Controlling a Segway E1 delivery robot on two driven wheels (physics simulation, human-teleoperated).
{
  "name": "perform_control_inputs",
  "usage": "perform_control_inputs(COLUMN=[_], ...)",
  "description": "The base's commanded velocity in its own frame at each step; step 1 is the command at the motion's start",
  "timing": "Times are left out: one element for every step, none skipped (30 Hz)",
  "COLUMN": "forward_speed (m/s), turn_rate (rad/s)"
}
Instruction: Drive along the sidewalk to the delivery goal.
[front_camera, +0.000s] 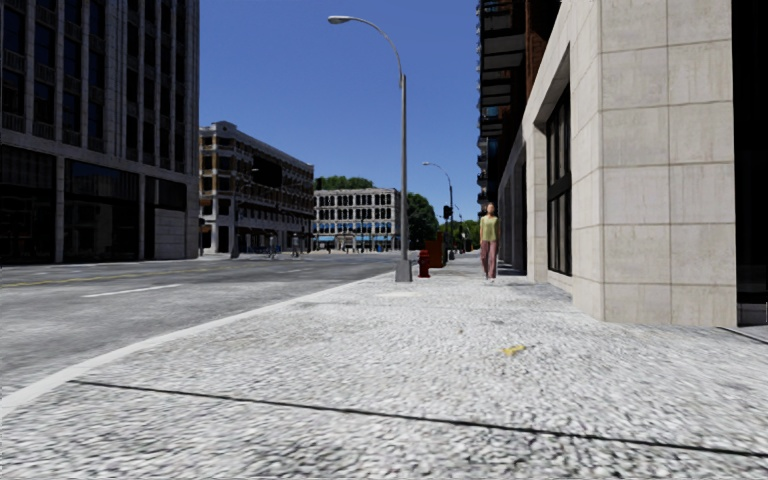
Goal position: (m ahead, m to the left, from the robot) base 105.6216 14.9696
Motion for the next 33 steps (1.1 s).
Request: perform_control_inputs(forward_speed=[1.77,1.77,1.77,1.77,1.77,1.77,1.77,1.77,1.77,1.77,1.77,1.77,1.77,1.77,1.77,1.77,1.77,1.77,1.77,1.77,1.77,1.77,1.77,1.77,1.77,1.77,1.77,1.77,1.77,1.77,1.78,1.78,1.84], turn_rate=[0.14,0.31,0.42,0.46,0.46,0.45,0.39,0.36,0.35,0.35,0.35,0.35,0.35,0.35,0.35,0.35,0.35,0.35,0.32,0.3,0.28,0.26,0.26,0.25,0.24,0.23,0.23,0.23,0.23,0.2,0.0,0.0,0.0])
